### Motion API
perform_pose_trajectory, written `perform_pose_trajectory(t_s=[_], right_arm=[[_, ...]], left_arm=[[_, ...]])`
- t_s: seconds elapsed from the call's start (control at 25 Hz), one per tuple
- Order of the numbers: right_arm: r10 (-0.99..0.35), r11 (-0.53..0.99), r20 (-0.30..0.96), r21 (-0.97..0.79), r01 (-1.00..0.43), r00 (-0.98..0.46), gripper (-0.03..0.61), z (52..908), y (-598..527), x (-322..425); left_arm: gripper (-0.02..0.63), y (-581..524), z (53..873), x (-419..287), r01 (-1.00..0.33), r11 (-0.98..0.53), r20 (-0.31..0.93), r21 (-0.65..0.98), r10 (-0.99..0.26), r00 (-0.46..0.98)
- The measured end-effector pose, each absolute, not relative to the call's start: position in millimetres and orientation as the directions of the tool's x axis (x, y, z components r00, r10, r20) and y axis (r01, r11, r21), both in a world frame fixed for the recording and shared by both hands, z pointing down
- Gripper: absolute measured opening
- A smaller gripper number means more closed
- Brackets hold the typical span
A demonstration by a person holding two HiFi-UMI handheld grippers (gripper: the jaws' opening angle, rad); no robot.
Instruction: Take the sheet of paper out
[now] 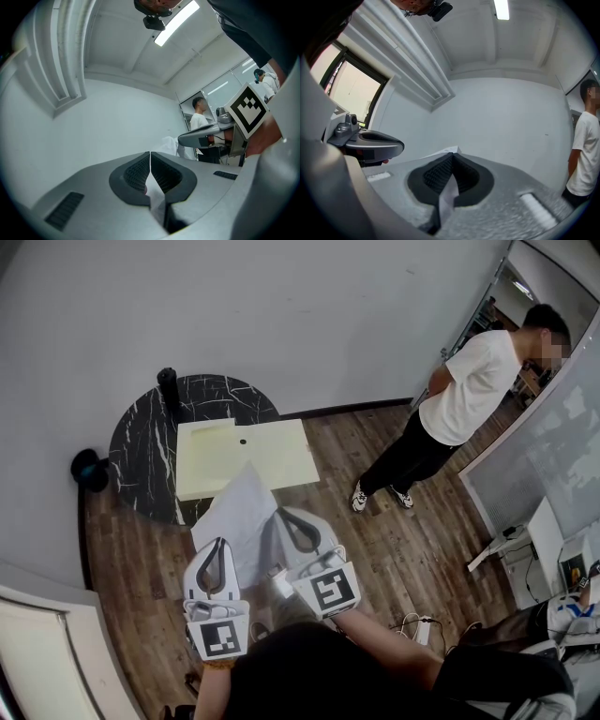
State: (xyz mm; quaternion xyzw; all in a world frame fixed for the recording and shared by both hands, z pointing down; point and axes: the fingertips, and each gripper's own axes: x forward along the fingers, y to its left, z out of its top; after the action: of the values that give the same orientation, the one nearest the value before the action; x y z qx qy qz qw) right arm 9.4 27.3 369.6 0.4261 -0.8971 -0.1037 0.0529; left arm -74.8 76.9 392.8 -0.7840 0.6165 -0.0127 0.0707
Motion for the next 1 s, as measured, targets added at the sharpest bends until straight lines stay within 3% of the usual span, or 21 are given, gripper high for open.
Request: perform_pose_trajectory(t_s=[1.0], right_arm=[[-0.747,0.651,0.044,0.258,-0.714,-0.664,-0.004,382,32,-4]], left_arm=[[0.005,86,405,-91,-0.977,-0.184,-0.051,-0.108,-0.98,0.191]])
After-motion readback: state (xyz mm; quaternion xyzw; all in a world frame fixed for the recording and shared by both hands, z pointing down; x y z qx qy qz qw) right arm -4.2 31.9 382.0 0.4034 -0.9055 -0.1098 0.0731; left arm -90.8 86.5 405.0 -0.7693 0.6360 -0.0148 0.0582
